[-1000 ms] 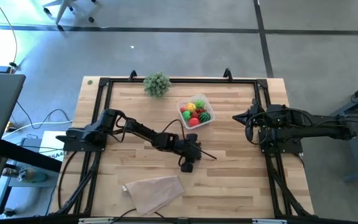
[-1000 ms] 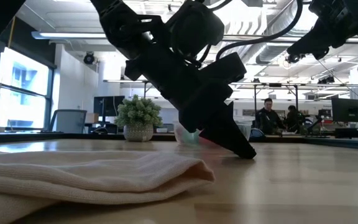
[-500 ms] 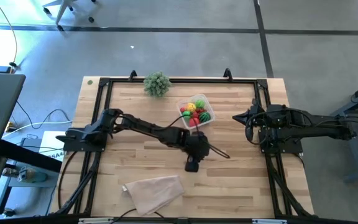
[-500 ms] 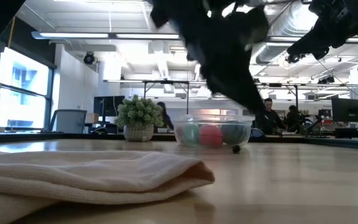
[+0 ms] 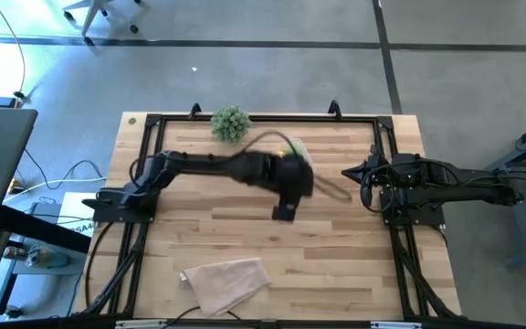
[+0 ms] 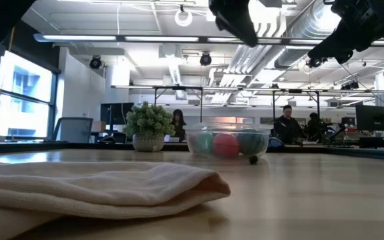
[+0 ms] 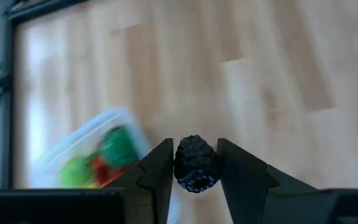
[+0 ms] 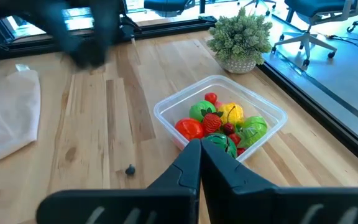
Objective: Pick and placing Produce into tupperware
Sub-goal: Put the blackberry into the transparent bin, then put the blueberry into the transparent bin
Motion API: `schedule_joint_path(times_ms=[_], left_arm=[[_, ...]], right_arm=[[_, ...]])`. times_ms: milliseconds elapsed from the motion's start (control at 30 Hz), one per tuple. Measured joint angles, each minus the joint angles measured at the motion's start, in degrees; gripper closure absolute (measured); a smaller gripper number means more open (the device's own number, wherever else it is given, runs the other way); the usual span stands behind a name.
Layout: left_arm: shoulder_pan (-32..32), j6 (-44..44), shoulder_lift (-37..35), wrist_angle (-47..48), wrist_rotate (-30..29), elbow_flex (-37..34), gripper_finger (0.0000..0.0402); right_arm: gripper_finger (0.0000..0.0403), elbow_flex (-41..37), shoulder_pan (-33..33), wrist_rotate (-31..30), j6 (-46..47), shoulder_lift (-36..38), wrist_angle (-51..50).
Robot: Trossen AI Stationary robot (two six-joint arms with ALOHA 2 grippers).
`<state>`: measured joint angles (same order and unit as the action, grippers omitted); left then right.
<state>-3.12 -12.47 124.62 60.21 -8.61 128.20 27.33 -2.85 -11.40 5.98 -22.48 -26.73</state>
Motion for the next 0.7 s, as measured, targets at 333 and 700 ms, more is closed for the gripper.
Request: schedule_joint_path(times_ms=[333,700], left_arm=[[-15.90,0.29,0.00,-1.63,8.49,-2.96,0.0318],[-26.33,0.88,0.15,-11.76,15.36,-16.84,0.0372]], right_arm=[[0.0402,0.00,0.00,0.02,0.00,0.00,0.01],[0.0402,0.00,-0.02,0.00,0.00,0.00,0.01]])
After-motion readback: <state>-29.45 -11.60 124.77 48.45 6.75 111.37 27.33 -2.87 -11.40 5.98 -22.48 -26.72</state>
